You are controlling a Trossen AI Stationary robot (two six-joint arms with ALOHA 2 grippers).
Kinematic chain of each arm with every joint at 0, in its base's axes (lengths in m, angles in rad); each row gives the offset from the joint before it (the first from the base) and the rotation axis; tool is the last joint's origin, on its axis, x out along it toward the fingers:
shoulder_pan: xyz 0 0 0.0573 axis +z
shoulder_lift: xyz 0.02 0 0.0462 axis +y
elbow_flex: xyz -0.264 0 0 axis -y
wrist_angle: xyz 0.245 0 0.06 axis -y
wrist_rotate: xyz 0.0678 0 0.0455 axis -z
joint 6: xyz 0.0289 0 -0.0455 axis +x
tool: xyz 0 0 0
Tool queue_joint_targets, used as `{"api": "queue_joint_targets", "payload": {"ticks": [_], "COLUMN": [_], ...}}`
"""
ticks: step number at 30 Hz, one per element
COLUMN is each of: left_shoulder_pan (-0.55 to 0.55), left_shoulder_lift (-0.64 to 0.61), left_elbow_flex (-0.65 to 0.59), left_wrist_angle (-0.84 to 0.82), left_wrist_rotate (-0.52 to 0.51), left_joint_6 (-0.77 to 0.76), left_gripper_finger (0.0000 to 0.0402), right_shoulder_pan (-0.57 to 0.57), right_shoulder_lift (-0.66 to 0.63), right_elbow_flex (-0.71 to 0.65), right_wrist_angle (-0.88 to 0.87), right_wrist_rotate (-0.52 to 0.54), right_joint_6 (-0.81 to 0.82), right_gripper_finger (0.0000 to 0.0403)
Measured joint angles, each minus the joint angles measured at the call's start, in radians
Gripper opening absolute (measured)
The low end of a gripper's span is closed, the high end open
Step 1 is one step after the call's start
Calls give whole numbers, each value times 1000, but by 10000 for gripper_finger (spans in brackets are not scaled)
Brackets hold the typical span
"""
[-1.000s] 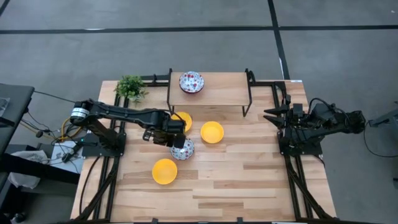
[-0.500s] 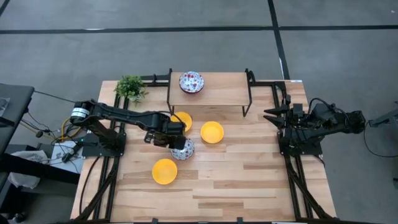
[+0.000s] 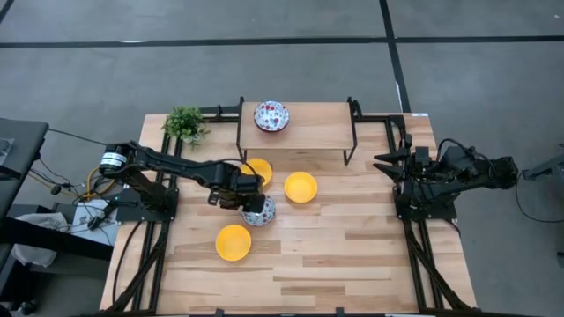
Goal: Pick & Place Mini bowls
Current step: Stack the white patterned bowl on top of the white patterned bowl on the shelf
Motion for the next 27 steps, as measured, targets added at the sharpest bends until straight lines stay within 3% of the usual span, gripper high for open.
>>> {"api": "queue_joint_targets", "payload": {"ticks": [12,27], "left_shoulder_pan": [0,2], "left_shoulder_lift": [0,0], "left_elbow_flex": [-68,-72], "left_wrist_angle": [101,107], "left_wrist_rotate": [10,3], "left_joint_6": [-27,-26], "left_gripper_finger": [177,177], "right_shoulder_pan": [0,0], "right_shoulder_lift": [0,0], "right_elbow_flex": [0,0], "right_wrist_angle": [0,0], "right_wrist_rotate": [0,0], "right_joint_6": [0,1], "right_gripper_finger": [95,95]}}
